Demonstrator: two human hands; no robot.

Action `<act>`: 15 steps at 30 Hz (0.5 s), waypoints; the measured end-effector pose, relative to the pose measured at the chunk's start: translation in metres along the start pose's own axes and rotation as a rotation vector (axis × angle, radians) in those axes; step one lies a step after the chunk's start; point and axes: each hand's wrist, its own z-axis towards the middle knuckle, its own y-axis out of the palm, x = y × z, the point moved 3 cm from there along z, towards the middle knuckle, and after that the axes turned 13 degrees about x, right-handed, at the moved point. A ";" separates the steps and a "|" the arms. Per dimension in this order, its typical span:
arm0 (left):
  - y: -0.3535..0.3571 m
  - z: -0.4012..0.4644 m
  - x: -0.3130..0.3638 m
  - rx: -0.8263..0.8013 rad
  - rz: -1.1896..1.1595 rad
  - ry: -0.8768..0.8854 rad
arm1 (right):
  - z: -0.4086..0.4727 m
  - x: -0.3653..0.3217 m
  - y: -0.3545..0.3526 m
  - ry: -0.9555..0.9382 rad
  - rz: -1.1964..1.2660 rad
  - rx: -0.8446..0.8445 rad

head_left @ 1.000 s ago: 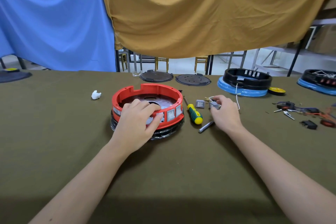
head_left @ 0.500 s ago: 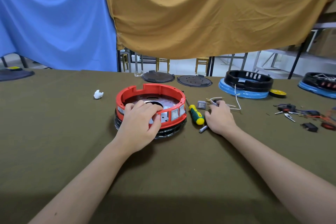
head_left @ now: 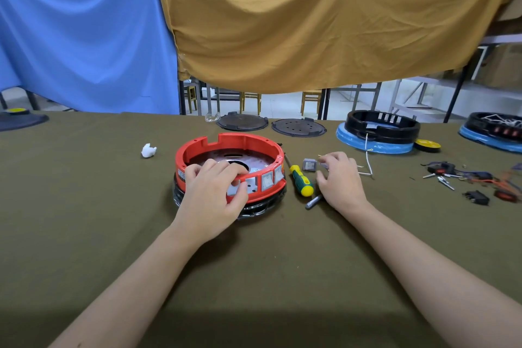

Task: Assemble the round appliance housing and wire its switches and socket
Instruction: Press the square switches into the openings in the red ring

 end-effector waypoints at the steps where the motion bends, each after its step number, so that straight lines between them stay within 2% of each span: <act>1: 0.000 0.000 0.000 -0.008 -0.007 -0.003 | 0.001 0.000 -0.002 0.011 0.040 0.028; 3: 0.000 0.000 0.000 -0.021 -0.029 -0.003 | 0.002 0.003 -0.007 0.082 0.141 0.072; 5: -0.001 0.000 -0.001 -0.028 -0.049 -0.003 | 0.002 0.007 -0.012 0.239 0.326 0.103; 8: -0.002 0.001 -0.001 -0.024 -0.069 -0.001 | 0.001 0.007 -0.014 0.575 0.833 0.080; 12: -0.004 0.002 -0.002 -0.034 -0.086 0.007 | -0.001 -0.009 -0.010 0.782 1.362 -0.191; 15: -0.005 0.002 -0.004 -0.032 -0.114 0.007 | -0.005 -0.021 -0.008 0.826 1.573 -0.465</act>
